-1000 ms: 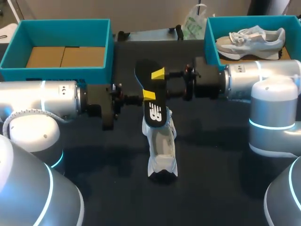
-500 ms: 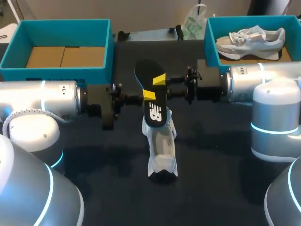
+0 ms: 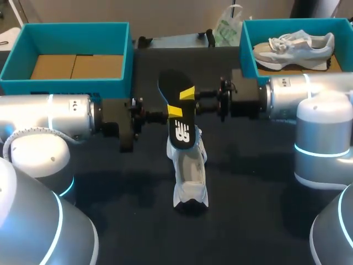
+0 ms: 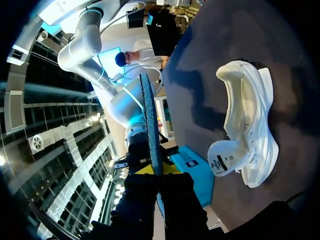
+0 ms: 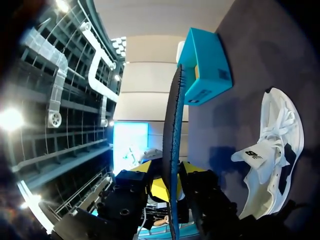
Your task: Take the shoe out of the shoebox, open the shoe tongue, remove and reinsert the insole, then place the shoe into the shoebox
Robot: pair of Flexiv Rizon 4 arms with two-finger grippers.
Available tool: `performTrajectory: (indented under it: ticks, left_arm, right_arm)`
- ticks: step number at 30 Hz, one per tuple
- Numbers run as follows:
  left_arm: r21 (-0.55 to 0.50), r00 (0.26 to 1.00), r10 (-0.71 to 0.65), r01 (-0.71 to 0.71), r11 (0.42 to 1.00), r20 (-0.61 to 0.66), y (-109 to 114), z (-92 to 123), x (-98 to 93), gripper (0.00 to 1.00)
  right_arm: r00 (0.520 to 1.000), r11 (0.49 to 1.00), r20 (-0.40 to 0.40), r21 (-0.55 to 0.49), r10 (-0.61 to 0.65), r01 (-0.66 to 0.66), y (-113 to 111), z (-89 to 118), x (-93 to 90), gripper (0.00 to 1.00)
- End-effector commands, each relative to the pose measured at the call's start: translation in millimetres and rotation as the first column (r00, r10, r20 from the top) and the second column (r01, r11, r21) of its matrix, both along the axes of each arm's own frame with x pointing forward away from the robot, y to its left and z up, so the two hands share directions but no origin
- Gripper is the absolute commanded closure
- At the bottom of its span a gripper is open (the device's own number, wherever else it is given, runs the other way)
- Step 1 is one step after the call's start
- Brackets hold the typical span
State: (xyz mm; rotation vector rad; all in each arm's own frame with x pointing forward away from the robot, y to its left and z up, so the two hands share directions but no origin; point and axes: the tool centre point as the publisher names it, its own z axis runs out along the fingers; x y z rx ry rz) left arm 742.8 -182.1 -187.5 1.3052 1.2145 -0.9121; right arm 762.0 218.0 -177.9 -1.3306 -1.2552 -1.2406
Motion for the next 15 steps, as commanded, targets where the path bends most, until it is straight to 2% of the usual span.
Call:
performTrajectory:
  ticks: [1, 10, 15]
  left_arm:
    - [-0.003, 1.0, 0.003, -0.003, 1.0, 0.003, -1.2, -1.3, -0.3, 1.0]
    - [-0.003, 1.0, 0.003, -0.003, 1.0, 0.003, -1.2, -1.3, -0.3, 1.0]
    - [-0.003, 1.0, 0.003, -0.003, 1.0, 0.003, -1.2, -1.3, -0.3, 1.0]
  right_arm:
    - [1.0, 1.0, 0.002, -0.006, -0.001, 0.001, 0.7, 1.5, 0.7, 0.7]
    - [1.0, 1.0, 0.003, -0.006, -0.004, 0.004, 0.1, 1.5, 0.1, 0.88]
    - [1.0, 1.0, 0.004, -0.005, 0.0, 0.0, 0.4, 0.5, 0.0, 0.89]
